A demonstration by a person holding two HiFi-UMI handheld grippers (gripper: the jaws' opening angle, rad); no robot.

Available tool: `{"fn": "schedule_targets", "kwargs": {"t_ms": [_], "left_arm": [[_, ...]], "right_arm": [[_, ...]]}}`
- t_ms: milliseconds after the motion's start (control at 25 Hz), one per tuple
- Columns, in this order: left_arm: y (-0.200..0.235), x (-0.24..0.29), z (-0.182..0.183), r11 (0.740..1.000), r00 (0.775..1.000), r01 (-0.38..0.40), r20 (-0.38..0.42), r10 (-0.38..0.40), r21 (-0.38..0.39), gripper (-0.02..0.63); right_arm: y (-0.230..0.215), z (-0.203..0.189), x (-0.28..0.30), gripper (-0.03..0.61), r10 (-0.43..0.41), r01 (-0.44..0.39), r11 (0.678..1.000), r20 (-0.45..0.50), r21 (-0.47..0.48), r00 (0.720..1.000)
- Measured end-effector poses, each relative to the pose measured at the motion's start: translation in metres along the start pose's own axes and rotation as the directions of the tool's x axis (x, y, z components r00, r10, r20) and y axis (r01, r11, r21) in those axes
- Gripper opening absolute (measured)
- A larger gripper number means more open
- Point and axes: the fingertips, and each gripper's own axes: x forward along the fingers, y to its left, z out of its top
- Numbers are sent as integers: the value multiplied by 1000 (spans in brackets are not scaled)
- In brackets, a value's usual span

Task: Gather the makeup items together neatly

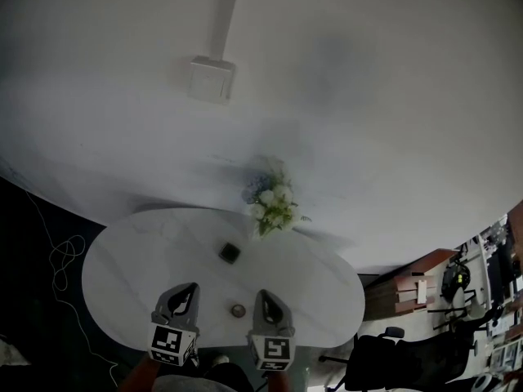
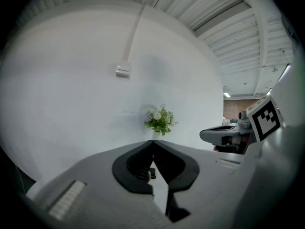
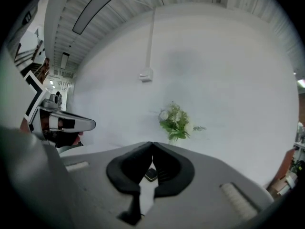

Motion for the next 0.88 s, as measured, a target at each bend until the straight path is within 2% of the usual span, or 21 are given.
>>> {"fn": "schedule_targets", "kwargs": {"t_ms": [200,400,640,880], "left_arm": [[14,14,-5,1000,1000,25,-18,-25,11,9],[24,26,-6,1000,1000,-6,-20,5,-15,9],[37,48,-20,992,993,-113,-47,111,-49,9],[40,59,-38,968,968,-238,-95,231,-80,10]], "right_arm": [[6,3,20,5,5,-5,1000,-7,-10,1000],[7,-3,41,5,52,-53,998,-33,-31,998],[-1,-16,86,5,164,-167,985,-73,-40,984],[-6,-39,124,5,303,-314,947,-138,-65,943]]}}
